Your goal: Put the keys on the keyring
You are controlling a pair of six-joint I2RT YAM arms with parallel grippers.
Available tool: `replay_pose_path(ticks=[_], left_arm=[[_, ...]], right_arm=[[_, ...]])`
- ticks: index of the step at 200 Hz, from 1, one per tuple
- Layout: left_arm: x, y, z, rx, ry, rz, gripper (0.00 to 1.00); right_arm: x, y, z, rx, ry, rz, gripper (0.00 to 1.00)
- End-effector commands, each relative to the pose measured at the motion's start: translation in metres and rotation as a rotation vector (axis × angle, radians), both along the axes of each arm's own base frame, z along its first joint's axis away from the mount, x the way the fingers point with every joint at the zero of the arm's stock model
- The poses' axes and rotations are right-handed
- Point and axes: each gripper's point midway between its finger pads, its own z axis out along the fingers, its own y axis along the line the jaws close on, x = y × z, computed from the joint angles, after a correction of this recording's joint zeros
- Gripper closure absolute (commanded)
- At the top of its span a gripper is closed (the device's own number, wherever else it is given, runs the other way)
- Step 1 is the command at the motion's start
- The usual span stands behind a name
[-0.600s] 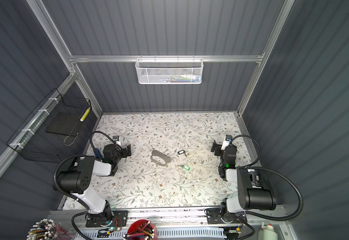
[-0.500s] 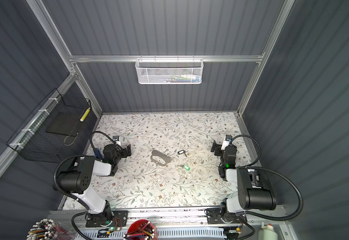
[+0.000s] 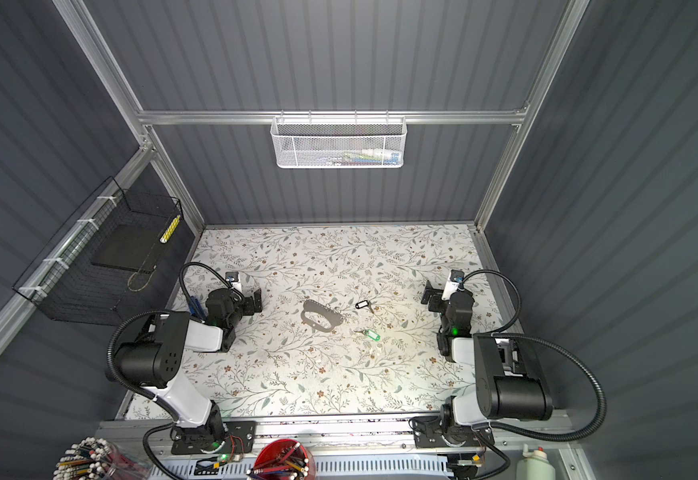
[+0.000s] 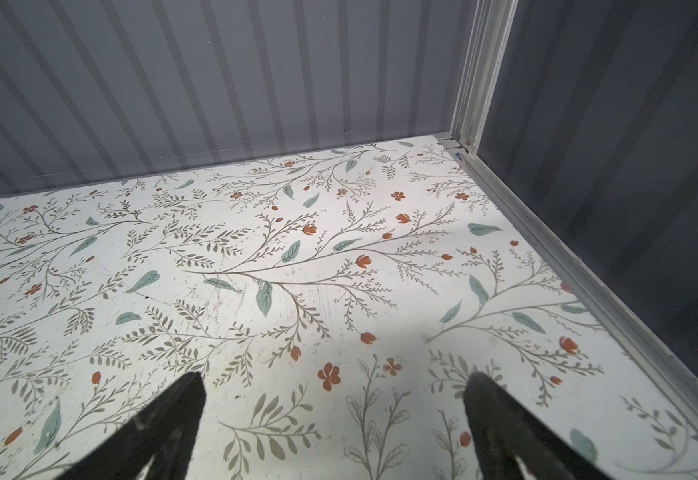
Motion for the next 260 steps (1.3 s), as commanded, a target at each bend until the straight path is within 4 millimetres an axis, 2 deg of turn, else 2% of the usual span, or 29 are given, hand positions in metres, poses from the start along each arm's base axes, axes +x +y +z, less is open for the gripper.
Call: replay_pose_path(ticks=[1,102,113,124,139,164,181,186,212,229,260], left_arm=[[0.006,0.002,0.003,0.005,-0.009,-0.004,0.00],[0.005,0.002,0.003,0.008,-0.007,-0.003,0.00],[0.004,0.007,0.005,0.008,-0.011,0.031,0.00],[0.005,0.014,0.009,0.007,-0.017,0.080,0.00],[0.008,0.019,0.018,0.012,0.003,0.110,0.00],[0.012,0.022,0.037,0.010,0.060,0.130,0.00],[0.011,0.018,0.053,-0.026,0.102,0.130,0.00],[0.011,0.016,0.058,-0.049,0.103,0.124,0.00],[0.004,-0.012,0.081,-0.138,0.091,0.037,0.00],[-0.005,-0.026,0.086,-0.171,0.144,0.037,0.00],[-0.025,-0.058,0.086,-0.120,0.286,-0.007,0.00]], right_arm=[[0.003,-0.001,0.005,-0.001,-0.014,0.005,0.01],[0.003,-0.001,0.005,-0.006,-0.015,0.004,0.02],[-0.001,-0.008,0.007,-0.002,-0.030,-0.047,0.04],[-0.006,-0.017,0.013,0.001,-0.058,-0.100,0.07],[-0.011,-0.018,0.023,-0.003,-0.061,-0.109,0.09],[-0.015,-0.021,0.051,0.012,-0.035,-0.145,0.07],[-0.013,-0.007,0.062,0.036,0.040,-0.087,0.09],[-0.016,-0.003,0.074,0.035,0.029,-0.081,0.10],[-0.021,0.024,0.077,0.074,0.085,-0.008,0.13],[-0.025,0.048,0.077,0.096,0.126,0.032,0.15],[-0.032,0.096,0.086,0.136,0.190,0.115,0.21]])
